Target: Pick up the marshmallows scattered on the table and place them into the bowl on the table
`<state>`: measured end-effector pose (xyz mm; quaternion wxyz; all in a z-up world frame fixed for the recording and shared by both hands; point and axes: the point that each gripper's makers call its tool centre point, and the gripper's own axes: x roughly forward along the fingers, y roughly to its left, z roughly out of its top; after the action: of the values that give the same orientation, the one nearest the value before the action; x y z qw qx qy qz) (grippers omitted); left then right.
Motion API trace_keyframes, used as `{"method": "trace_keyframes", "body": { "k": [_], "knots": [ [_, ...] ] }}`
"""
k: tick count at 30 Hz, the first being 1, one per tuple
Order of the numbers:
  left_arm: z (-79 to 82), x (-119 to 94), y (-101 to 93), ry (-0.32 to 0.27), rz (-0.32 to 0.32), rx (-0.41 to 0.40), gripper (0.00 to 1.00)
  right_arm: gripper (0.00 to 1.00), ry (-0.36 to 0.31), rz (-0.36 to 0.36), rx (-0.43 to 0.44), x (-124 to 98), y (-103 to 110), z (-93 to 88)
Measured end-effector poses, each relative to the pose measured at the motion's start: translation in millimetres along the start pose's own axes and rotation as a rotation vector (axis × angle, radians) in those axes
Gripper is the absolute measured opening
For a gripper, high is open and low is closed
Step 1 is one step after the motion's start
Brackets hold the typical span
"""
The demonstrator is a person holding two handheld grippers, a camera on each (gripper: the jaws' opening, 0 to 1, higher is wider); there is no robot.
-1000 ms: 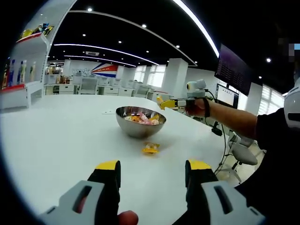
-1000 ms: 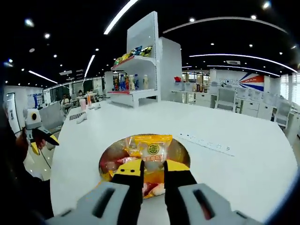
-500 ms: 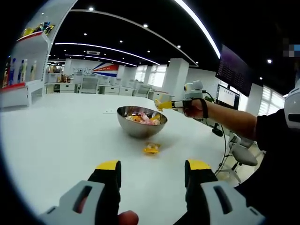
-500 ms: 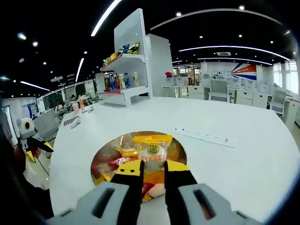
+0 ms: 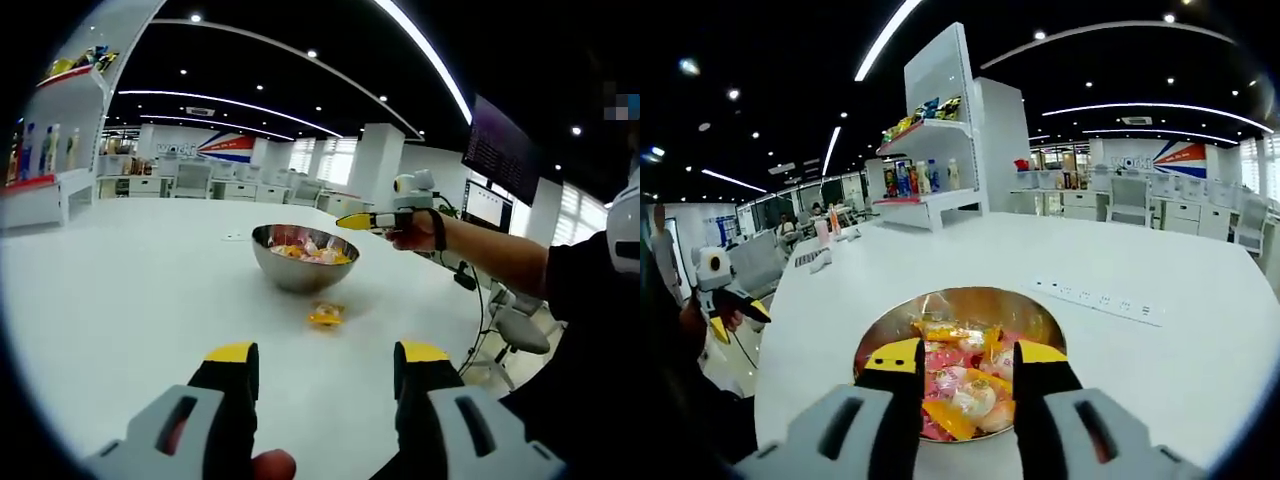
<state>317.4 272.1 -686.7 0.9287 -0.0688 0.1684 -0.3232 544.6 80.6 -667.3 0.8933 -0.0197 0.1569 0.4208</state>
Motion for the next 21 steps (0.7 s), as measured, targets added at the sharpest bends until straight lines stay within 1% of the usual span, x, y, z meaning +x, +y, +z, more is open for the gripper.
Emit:
{"method": "trace_keyframes", "body": {
  "k": [10,14,19,21],
  "knots": [
    [-0.9,-1.0,-1.4,-0.001,-0.004,0.002,0.55,0.32,0.013,0.006,-0.033,-9.4,5.4,-0.1],
    [-1.1,-2.6,-0.2,-0.003,0.000,0.000,0.55,0.31,0.012,0.021,-0.072,-17.3,16.8,2.6],
    [-1.0,-2.9,-0.6,-0.004,-0.001,0.000,0.55,0.30,0.015,0.055,-0.168,-29.8,36.4,6.3],
    [-0.5,-2.9,-0.8,-0.005,-0.002,0.001,0.55,0.30,0.032,0.079,-0.211,-34.4,45.0,3.0]
  ]
}}
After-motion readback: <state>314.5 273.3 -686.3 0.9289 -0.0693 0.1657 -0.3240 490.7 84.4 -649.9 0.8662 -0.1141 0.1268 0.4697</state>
